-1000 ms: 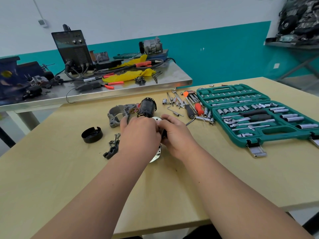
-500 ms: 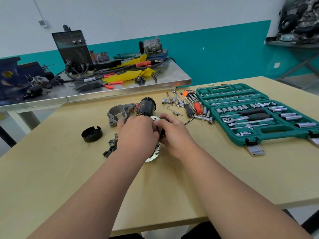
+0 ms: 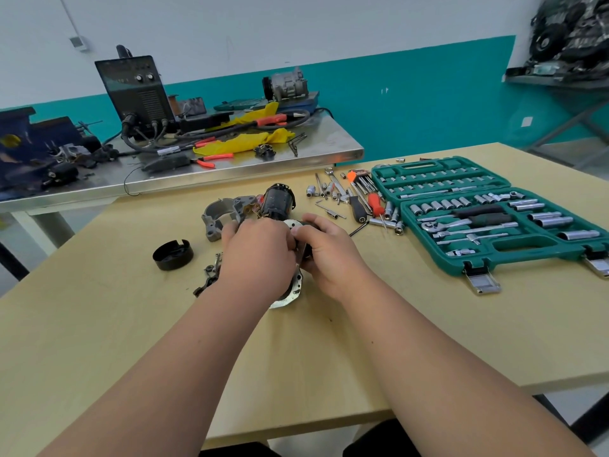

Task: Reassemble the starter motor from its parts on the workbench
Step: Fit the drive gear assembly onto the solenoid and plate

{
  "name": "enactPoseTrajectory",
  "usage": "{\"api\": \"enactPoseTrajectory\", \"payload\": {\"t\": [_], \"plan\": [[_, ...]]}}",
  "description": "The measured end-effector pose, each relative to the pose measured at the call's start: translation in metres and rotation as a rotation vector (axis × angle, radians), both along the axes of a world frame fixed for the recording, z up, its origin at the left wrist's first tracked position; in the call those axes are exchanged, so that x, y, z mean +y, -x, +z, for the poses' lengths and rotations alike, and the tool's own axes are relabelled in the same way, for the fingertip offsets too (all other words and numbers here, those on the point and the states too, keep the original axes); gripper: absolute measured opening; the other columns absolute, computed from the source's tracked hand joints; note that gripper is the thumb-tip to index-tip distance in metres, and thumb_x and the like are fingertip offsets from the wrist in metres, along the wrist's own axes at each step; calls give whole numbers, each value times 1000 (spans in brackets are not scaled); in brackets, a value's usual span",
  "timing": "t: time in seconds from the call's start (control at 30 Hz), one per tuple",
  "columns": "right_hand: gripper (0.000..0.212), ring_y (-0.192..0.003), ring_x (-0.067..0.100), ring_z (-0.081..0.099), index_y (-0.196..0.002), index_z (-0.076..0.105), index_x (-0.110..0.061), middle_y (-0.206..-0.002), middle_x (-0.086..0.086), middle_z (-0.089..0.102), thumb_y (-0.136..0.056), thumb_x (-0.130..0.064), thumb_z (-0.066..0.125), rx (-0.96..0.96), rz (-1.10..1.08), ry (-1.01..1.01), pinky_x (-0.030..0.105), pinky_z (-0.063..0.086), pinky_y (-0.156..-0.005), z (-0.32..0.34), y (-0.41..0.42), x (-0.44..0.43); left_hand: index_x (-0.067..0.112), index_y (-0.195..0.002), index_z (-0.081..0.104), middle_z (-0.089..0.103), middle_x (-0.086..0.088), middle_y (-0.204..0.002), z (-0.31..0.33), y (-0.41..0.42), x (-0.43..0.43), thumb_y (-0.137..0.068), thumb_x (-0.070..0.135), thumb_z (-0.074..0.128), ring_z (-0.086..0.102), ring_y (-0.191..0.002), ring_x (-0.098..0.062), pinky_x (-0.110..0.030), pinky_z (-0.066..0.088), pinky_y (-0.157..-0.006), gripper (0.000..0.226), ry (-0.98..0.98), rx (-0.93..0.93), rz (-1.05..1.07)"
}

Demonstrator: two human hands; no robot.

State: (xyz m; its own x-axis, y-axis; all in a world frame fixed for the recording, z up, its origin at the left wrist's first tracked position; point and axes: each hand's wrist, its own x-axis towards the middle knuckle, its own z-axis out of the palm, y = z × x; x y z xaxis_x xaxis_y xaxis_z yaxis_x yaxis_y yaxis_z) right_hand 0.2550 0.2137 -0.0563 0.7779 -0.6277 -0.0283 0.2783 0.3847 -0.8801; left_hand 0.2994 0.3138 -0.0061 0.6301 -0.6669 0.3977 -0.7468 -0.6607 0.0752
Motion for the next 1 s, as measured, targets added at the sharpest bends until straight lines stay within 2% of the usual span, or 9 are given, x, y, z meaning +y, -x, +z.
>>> {"api": "enactPoseTrajectory", "payload": {"t": [0.07, 0.27, 0.4, 0.53, 0.67, 0.73, 0.9, 0.97, 1.0], "plan": [[44, -82, 20, 65, -124, 57, -18, -109, 10, 64, -82, -7, 67, 7, 0, 11, 28, 53, -61, -1, 0, -1, 27, -90, 72, 66, 6, -89, -2, -1, 3, -90, 26, 55, 55, -96, -21, -34, 21, -100, 17, 3, -30, -20], [32, -79, 18, 64, -110, 60, -21, -101, 7, 66, -83, -4, 66, -19, 26, 33, 30, 53, -66, -1, -1, 0, 22, -80, 70, 67, 4, -77, -2, 1, 3, -91, 34, 55, 58, -84, -21, -31, 18, -81, 22, 116, 59, 8], [37, -66, 11, 66, -117, 59, -17, -97, 7, 66, -83, -4, 65, -17, 20, -9, 28, 53, -59, -1, 1, -2, 23, -86, 70, 66, 5, -82, -2, 4, 1, -91, 25, 54, 59, -88, -22, -32, 21, -92, 17, 47, -25, -41], [42, -75, 15, 66, -123, 57, -15, -101, 9, 65, -84, -4, 66, -8, 15, -8, 27, 53, -59, -1, 1, -2, 26, -92, 70, 59, 6, -87, -4, 3, 5, -90, 27, 52, 55, -95, -20, -33, 24, -97, 18, -13, -119, -57], [28, -69, 10, 70, -106, 62, -21, -96, 5, 68, -84, -3, 66, -33, 26, 9, 27, 54, -60, -1, 0, -1, 22, -70, 65, 51, 5, -66, -4, 3, 7, -91, 40, 49, 49, -78, -21, -33, 26, -83, 32, 20, -39, 22], [28, -66, 9, 69, -102, 63, -24, -93, 3, 68, -84, -4, 67, -27, 30, 16, 28, 54, -61, -1, 1, 0, 21, -65, 57, 46, 7, -63, -4, 2, 5, -94, 38, 48, 46, -76, -21, -34, 28, -87, 35, 33, -24, 22], [39, -61, 8, 66, -118, 59, -16, -95, 7, 65, -82, -4, 66, -24, 27, -3, 26, 52, -56, 1, 3, 1, 24, -83, 65, 58, 6, -81, -1, 7, 4, -91, 25, 52, 52, -90, -21, -35, 27, -102, 15, 31, -17, -30], [44, -63, 10, 68, -124, 57, -14, -99, 9, 65, -82, -4, 66, -28, 31, -17, 27, 53, -57, 1, 5, -1, 26, -91, 67, 58, 9, -84, 2, 3, 10, -88, 21, 55, 54, -93, -19, -34, 32, -99, 13, 14, 2, -101], [44, -67, 12, 69, -125, 56, -14, -101, 10, 66, -83, -4, 66, -33, 42, -17, 28, 54, -59, 0, 5, -2, 28, -93, 68, 57, 12, -83, 5, -1, 15, -87, 20, 59, 55, -89, -15, -31, 38, -90, 14, 37, 79, -149]]}}
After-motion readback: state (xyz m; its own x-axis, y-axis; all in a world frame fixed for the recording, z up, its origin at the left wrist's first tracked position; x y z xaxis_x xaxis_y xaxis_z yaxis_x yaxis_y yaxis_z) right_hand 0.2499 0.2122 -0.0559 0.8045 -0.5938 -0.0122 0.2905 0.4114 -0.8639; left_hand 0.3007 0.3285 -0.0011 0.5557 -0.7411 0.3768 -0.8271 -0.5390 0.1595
